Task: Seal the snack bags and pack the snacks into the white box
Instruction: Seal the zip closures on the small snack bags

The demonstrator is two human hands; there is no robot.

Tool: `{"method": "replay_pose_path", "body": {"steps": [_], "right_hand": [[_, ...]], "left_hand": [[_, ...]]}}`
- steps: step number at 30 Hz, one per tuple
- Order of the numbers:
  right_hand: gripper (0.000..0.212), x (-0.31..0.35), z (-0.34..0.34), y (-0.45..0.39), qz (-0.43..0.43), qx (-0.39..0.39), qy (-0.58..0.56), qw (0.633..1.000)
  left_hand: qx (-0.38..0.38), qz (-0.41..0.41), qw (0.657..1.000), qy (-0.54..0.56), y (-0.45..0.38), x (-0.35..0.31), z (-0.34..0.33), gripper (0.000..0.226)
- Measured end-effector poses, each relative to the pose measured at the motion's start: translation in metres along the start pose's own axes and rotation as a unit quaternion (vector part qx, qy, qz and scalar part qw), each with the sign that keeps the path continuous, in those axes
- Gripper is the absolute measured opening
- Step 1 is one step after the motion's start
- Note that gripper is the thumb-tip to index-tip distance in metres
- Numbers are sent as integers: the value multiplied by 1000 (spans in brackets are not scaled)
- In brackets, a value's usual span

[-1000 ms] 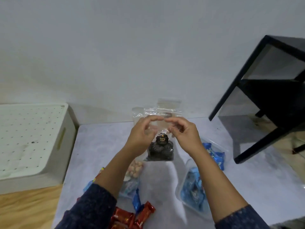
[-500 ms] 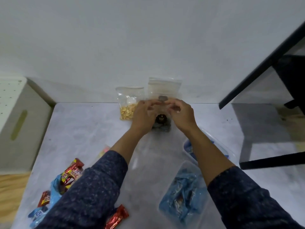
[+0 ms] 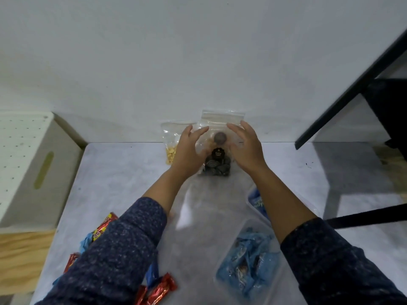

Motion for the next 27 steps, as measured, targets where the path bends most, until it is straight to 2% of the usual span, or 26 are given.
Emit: {"method": "replay_pose_path", "body": {"steps": [5,11,16,23,27], "right_hand": [[54,18,-4,33,10,-56,18,998],[60,41,-47,96,22,-23,18,999],[57,45,-113,157,38,50,54,997],[60,40,-181,226,-12,186,44,981],[65,35,-201,244,-18,218,76,973]], "left_hand": [[10,-21,1000,-14,26,6,31,58],[11,-33,999,-30,92,46,73,51],[51,-25,995,-81,145,104,91,47],[177,33,973,-145,195,167,77,47],[175,49,976,-119,204,173,78,43]]}}
Point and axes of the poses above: each hand's wrist, its own y-axis away from the middle knuckle, its own z-axis out of the back of the hand, x = y × z, the point moved 3 cm from there along -y, towards the middle knuckle, and after that the axes turned 5 degrees about -y, right-handed, at the moved point
